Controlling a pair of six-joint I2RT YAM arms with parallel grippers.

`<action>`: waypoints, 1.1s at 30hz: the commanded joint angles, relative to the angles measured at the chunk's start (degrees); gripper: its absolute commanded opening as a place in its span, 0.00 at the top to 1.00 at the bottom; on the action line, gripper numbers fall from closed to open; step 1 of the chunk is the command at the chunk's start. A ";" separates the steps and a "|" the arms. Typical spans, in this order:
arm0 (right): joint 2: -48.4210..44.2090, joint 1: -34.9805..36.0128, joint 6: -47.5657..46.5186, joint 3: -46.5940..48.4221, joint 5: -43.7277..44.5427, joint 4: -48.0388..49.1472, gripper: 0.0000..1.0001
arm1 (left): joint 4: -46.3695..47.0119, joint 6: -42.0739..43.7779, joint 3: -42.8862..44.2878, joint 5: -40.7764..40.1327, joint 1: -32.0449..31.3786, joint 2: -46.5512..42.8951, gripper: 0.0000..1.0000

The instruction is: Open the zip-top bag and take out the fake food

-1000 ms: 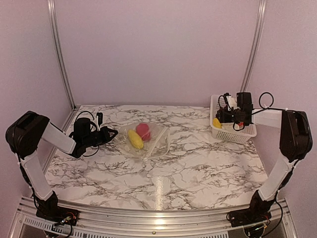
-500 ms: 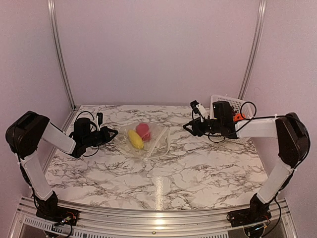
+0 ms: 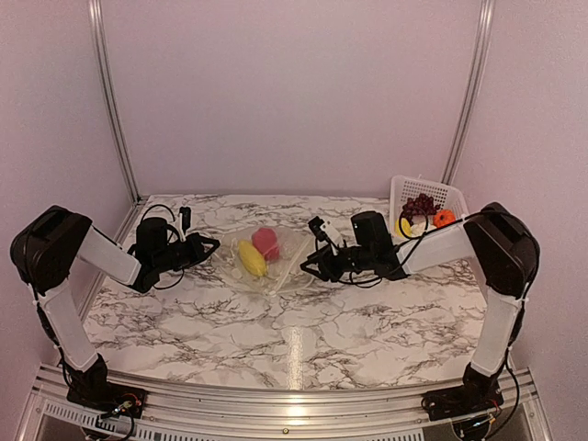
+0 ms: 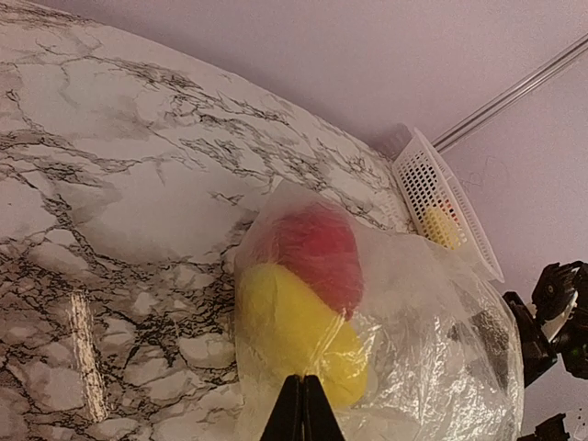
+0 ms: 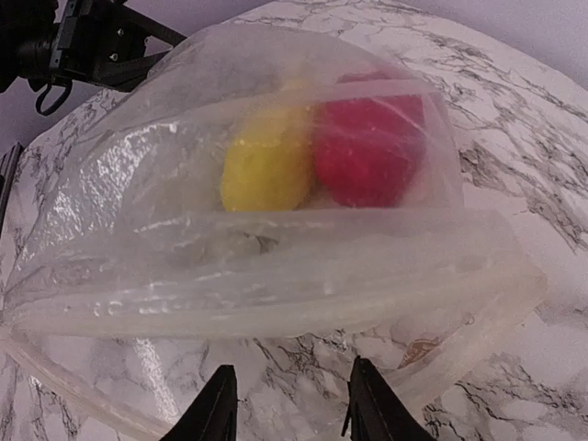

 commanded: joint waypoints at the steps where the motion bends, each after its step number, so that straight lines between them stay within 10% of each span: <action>1: 2.88 1.69 0.19 3.33 -0.53 3.81 0.62 | 1.99 -0.47 0.80 1.76 0.22 1.30 1.00; 33: 23.01 8.97 -2.73 26.34 10.33 -1.71 0.48 | -4.42 5.37 6.11 10.26 -5.43 4.11 1.00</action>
